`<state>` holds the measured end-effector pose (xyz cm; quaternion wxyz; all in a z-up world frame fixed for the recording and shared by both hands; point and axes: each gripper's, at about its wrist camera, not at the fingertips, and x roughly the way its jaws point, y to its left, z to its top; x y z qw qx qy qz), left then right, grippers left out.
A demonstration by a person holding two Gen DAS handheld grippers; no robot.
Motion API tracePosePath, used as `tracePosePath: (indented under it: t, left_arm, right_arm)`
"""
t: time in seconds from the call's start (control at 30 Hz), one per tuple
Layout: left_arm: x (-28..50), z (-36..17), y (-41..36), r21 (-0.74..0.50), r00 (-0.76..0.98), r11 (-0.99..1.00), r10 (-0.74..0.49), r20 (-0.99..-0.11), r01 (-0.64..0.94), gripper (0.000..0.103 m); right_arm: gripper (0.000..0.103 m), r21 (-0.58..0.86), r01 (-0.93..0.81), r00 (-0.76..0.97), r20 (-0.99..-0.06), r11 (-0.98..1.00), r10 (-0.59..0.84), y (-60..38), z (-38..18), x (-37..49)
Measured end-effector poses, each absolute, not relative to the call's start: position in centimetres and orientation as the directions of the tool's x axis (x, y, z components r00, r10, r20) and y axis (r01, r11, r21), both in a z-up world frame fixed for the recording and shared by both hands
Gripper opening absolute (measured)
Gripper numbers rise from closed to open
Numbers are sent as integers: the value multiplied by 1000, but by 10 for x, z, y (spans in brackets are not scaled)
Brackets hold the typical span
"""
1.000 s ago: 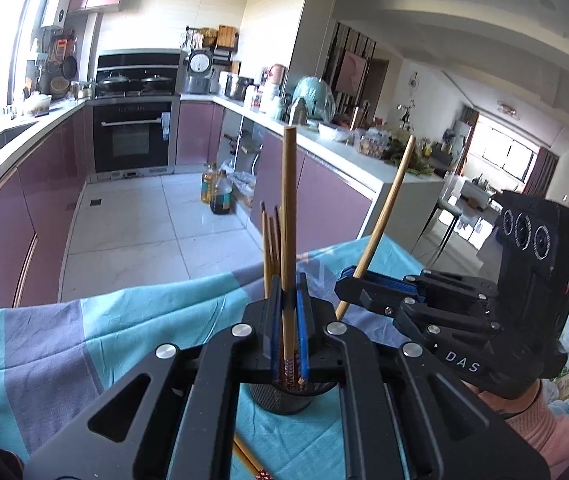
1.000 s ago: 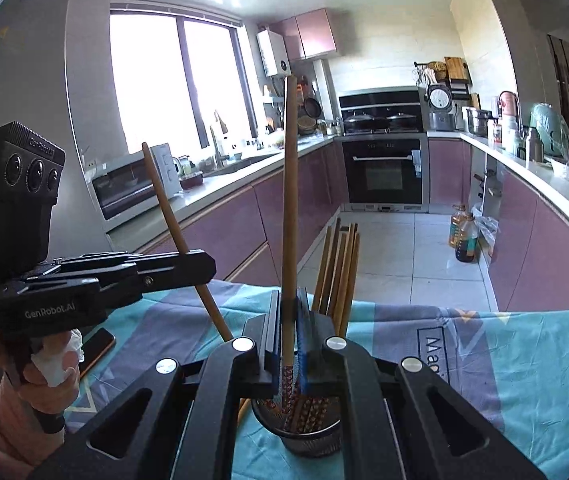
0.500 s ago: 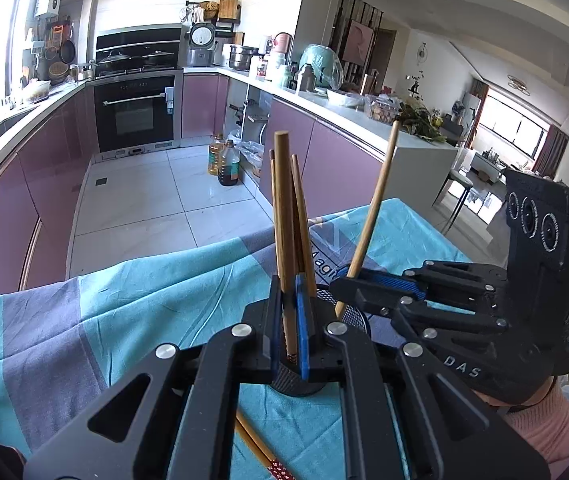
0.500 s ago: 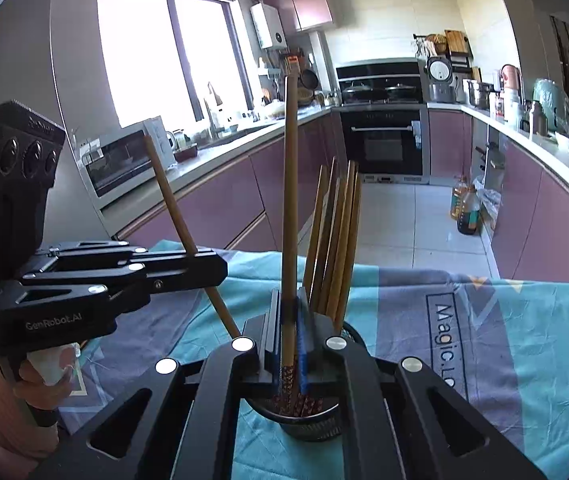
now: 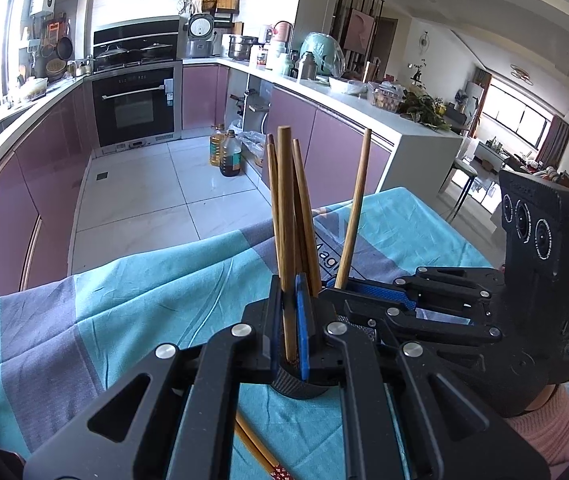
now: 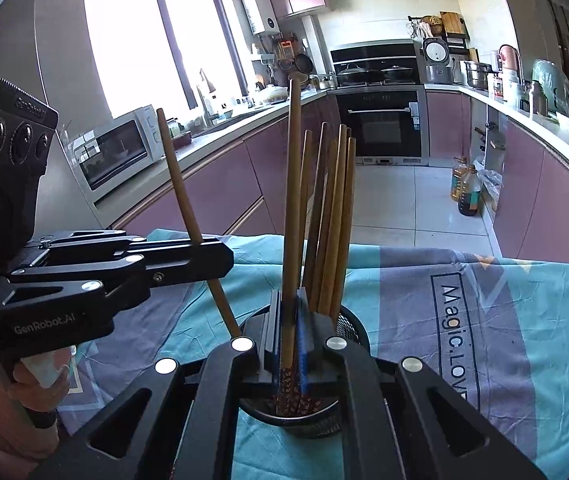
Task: Organize utensils
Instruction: 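Insert the left chopstick into the mesh cup and open while the right does likewise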
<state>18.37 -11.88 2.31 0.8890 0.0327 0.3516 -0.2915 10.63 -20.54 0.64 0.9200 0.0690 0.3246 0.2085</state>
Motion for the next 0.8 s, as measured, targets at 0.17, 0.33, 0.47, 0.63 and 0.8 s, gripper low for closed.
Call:
tracePosePath:
  t: [0.17,0.33,0.47,0.63,0.8]
  left_arm:
    - [190,18,-124,-136,581,833,-481,-656,536,7]
    - [193,16,-127,-132,586,835,-478,-655,534,7]
    - [193,15,-128,-131,586,835,-478,-654,535,7]
    - [193,15,-128,-130,587,835,-477,-654,534,7]
    - [193,14,-128,-132,587,836,-477,-654,533,7]
  right_arm:
    - [6,267,-334,703,-568,904,427,-207,5,108]
    - [6,270,-327,704,-570,905,424,-209,4,111]
    - [7,271,-324,704,-571,906,423,-209,5,112]
    - [7,272,-323,703,-572,907,422,-209,3,112]
    - [7,273,-321,703,-573,907,422,-209,2,113]
